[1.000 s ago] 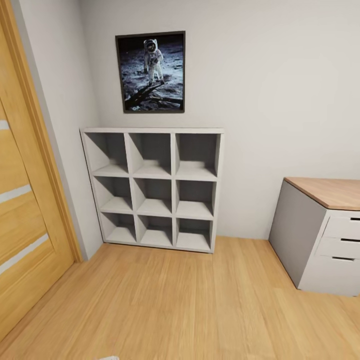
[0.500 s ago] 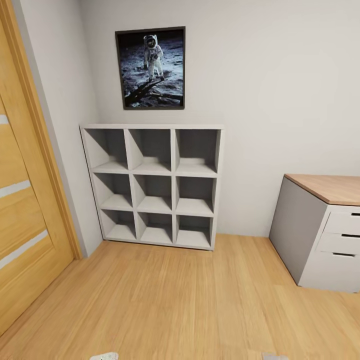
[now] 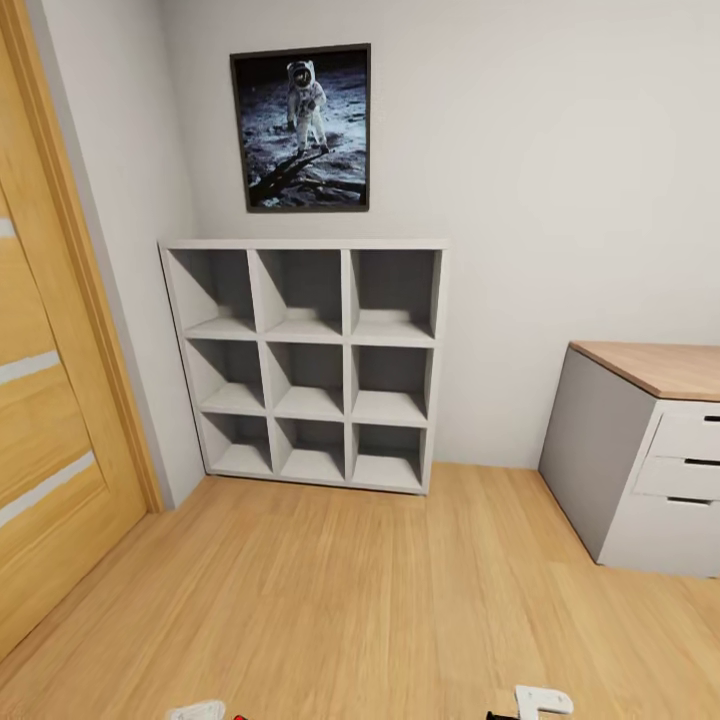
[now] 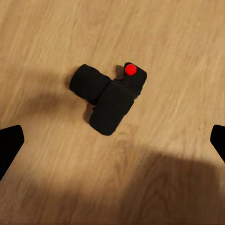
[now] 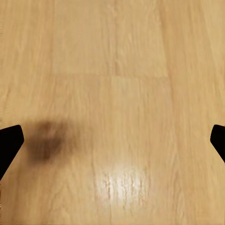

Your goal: Attach the digital camera to the camera tripod in the bedroom.

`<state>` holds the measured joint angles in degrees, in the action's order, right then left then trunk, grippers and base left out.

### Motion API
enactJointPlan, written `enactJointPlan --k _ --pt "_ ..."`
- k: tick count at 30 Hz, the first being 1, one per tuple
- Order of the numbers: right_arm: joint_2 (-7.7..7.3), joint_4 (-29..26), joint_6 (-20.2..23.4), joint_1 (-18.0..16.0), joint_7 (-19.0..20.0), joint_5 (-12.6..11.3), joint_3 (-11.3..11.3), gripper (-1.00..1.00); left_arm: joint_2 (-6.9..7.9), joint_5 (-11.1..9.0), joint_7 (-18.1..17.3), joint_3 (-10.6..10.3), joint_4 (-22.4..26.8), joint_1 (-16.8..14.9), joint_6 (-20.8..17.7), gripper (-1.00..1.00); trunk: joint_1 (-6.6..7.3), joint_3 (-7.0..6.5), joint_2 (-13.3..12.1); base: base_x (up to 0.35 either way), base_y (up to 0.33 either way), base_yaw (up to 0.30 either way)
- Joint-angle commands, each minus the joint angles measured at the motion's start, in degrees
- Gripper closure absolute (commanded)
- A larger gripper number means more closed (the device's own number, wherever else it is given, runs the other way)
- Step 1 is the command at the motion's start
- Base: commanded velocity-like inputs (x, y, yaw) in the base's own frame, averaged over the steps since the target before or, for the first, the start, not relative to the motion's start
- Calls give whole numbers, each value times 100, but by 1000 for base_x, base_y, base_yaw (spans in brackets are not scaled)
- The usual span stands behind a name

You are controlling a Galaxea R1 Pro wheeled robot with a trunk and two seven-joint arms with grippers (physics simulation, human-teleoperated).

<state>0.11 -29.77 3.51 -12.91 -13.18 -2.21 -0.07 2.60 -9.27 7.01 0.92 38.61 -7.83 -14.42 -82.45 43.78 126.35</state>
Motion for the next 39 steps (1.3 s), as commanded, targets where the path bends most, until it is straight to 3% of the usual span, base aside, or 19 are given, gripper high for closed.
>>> enactJointPlan --k 1,19,28,33,39 --pt "17 -95 39 -6 -8 -19 19 -100 34 -64 34 -4 41 -1 -22 -100 -22 25 44 0 0 0" --pt "40 -237 19 -10 -27 16 32 -100 111 -90 67 16 -37 -1 176 -100 -417 348 766 0 0 0" --pt "47 -198 -12 -10 -42 10 25 -100 168 -100 48 547 -61 1 349 -100 -615 510 1127 0 0 0" --pt "47 -186 -14 -10 -34 1 25 -100 171 -92 40 681 -66 1 374 -100 -724 599 1328 0 0 0" --pt "49 -173 -17 -10 -2 -15 26 -100 169 -43 34 703 -72 1 387 -100 -856 707 1568 0 0 0"
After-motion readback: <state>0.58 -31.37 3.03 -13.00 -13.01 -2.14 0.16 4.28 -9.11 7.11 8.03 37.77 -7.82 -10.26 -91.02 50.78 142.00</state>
